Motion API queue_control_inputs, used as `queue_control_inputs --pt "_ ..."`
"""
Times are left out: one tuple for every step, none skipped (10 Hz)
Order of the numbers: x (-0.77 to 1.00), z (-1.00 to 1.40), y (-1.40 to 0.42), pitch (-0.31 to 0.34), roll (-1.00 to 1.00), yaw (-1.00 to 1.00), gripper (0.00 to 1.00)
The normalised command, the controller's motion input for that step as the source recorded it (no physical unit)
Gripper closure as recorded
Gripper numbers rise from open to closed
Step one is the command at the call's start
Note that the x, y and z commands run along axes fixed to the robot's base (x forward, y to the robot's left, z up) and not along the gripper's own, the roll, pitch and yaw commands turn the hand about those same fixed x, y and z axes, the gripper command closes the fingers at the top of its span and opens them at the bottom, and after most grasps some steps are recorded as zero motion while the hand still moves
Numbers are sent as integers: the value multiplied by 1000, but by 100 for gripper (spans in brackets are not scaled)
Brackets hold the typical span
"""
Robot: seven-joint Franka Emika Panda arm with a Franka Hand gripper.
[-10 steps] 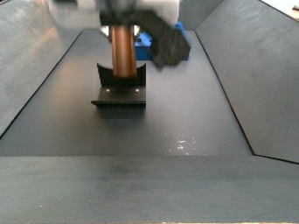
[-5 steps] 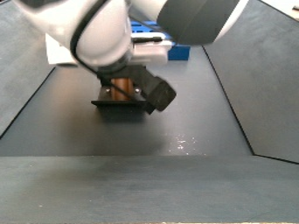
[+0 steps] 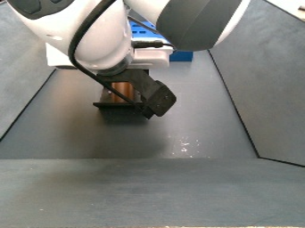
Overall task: Pick up the arch object. Move up. Place the arch object on the fixture. Regrasp the arch object. Move to above the board. Insert the arch object.
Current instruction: Place the arch object on the fixture, then regrasp the arch object.
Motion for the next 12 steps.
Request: queue_control_inputs --pt "0 0 0 0 0 0 0" --pt "0 1000 0 -60 54 -43 0" --pt "-3 1000 5 -60 61 -36 0" --pt "-25 1000 3 -41 69 -3 0" --pt "-30 1000 0 -29 71 11 0" --pt "-37 1000 3 4 70 28 0" --pt "-38 949 6 29 64 33 0" --pt "-33 720 4 58 57 30 0" --pt "-28 603 4 66 53 25 0" --pt "-30 304 5 80 42 5 0" --pt "-30 183 6 85 38 -4 0" --pt "7 752 -1000 74 1000 33 0"
